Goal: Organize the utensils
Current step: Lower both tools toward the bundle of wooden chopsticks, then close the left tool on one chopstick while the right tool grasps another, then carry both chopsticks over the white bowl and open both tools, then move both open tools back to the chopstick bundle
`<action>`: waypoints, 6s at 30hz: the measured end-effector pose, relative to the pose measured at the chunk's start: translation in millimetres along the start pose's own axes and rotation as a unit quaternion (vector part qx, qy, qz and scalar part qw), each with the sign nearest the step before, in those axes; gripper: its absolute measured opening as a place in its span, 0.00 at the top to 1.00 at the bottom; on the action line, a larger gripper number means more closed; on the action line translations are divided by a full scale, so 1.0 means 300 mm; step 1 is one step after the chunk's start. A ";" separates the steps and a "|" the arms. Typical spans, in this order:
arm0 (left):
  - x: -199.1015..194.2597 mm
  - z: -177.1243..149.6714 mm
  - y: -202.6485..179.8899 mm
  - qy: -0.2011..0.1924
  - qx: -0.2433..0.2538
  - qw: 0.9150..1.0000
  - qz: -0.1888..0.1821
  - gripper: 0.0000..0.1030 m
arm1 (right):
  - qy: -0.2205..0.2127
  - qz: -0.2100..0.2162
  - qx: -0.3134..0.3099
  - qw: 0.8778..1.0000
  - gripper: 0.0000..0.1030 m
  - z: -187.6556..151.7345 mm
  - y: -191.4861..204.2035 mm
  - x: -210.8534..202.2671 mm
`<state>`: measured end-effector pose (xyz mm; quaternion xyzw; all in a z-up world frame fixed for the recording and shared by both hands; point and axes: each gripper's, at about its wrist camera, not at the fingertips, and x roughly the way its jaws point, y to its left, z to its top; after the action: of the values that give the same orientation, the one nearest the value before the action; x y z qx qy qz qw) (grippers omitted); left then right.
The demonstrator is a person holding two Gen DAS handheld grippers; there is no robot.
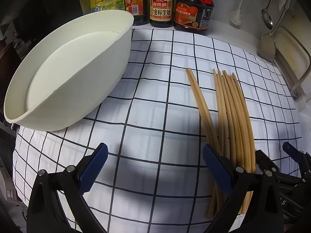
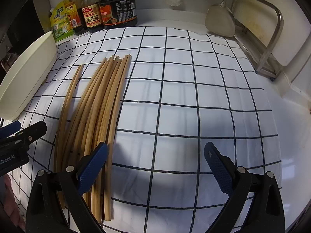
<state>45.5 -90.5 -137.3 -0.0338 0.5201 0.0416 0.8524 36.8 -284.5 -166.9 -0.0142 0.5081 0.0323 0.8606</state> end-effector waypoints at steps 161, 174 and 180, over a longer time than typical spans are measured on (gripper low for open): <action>-0.252 0.299 0.706 -0.041 0.015 0.998 -0.053 0.39 | -0.065 0.114 -0.009 0.991 0.64 0.281 0.750 -0.314; -0.288 0.216 0.492 -0.035 0.033 0.996 -0.071 0.35 | -0.056 0.090 0.021 0.994 0.60 0.155 0.479 -0.359; -0.293 0.185 0.384 -0.032 0.046 0.996 -0.073 0.31 | -0.051 0.076 0.042 0.995 0.57 0.107 0.345 -0.365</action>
<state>42.4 26.5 -35.4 -0.0313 0.4900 -0.0434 0.8701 4.9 -183.9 -54.7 0.0622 0.4644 0.0773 0.8801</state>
